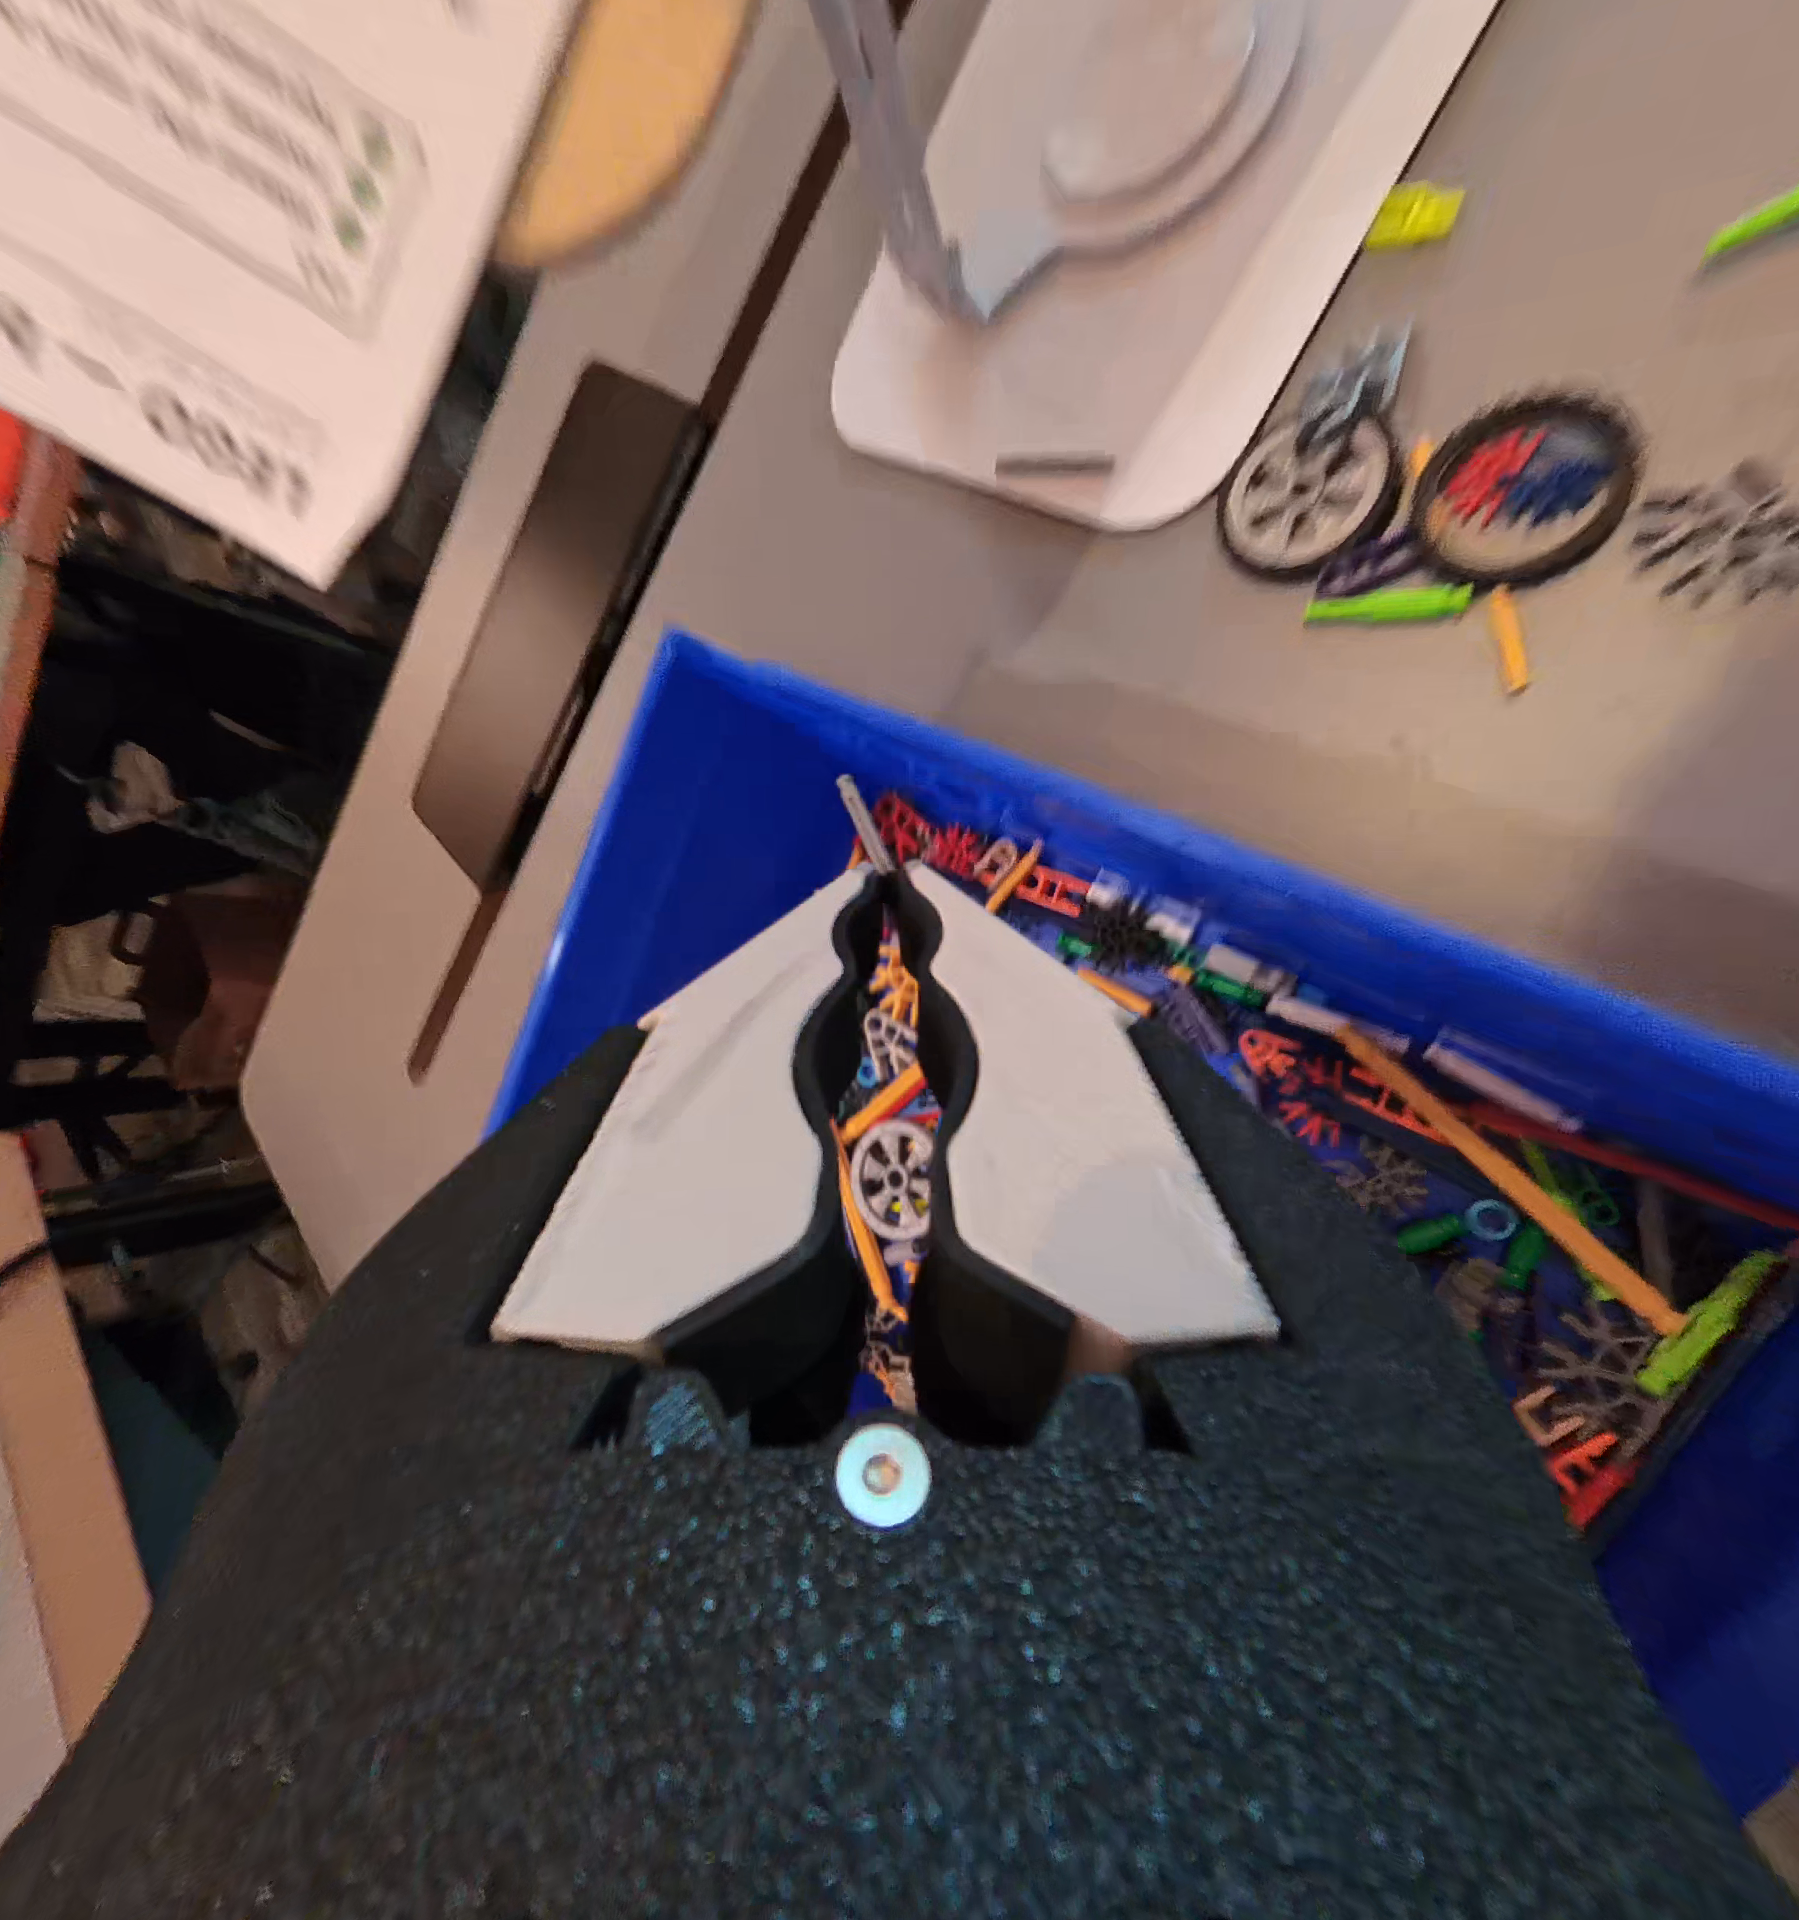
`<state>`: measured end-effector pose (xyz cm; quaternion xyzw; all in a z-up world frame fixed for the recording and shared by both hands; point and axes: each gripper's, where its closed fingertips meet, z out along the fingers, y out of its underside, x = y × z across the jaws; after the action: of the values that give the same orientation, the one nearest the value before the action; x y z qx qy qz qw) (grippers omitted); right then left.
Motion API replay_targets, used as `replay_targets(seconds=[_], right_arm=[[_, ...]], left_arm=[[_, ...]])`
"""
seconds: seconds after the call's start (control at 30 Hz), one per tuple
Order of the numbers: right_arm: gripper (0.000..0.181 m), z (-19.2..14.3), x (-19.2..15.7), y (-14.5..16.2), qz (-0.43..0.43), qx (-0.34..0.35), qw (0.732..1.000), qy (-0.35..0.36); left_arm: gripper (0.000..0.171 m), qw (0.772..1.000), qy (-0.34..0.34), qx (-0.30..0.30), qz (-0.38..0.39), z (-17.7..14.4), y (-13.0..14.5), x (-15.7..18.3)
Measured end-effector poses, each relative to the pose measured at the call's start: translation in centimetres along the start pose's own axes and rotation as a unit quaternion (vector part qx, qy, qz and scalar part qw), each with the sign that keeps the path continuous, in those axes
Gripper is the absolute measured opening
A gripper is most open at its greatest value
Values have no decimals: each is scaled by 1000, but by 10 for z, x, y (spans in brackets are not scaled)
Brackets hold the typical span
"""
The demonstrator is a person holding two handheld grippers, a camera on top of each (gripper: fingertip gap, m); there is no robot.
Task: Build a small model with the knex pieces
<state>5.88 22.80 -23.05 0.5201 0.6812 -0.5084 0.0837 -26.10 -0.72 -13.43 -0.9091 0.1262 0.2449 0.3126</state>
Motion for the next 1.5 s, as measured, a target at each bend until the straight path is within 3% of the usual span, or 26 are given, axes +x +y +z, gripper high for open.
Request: replay_targets(seconds=[0.2, 0.43, 0.63, 0.97, 1.5], right_arm=[[56, 1, 0, 1, -3, -3, 1000, 2], [56, 2, 0, 2, -11, -6, 1000, 7], [55, 2, 0, 2, -13, -6, 1000, 9], [55, 2, 0, 2, -14, -6, 1000, 9], [56, 3, -2, 4, -31, -13, 999, 17]], left_arm=[[0, 996, 59, 46, 49, -18, -68, 49], [0, 983, 149, 34, 105, -5, -103, 123], [0, 960, 230, -31, 158, 8, -88, 172], [1, 932, 303, -45, 193, 19, -76, 213], [0, 921, 326, 2, 214, 0, -90, 242]])
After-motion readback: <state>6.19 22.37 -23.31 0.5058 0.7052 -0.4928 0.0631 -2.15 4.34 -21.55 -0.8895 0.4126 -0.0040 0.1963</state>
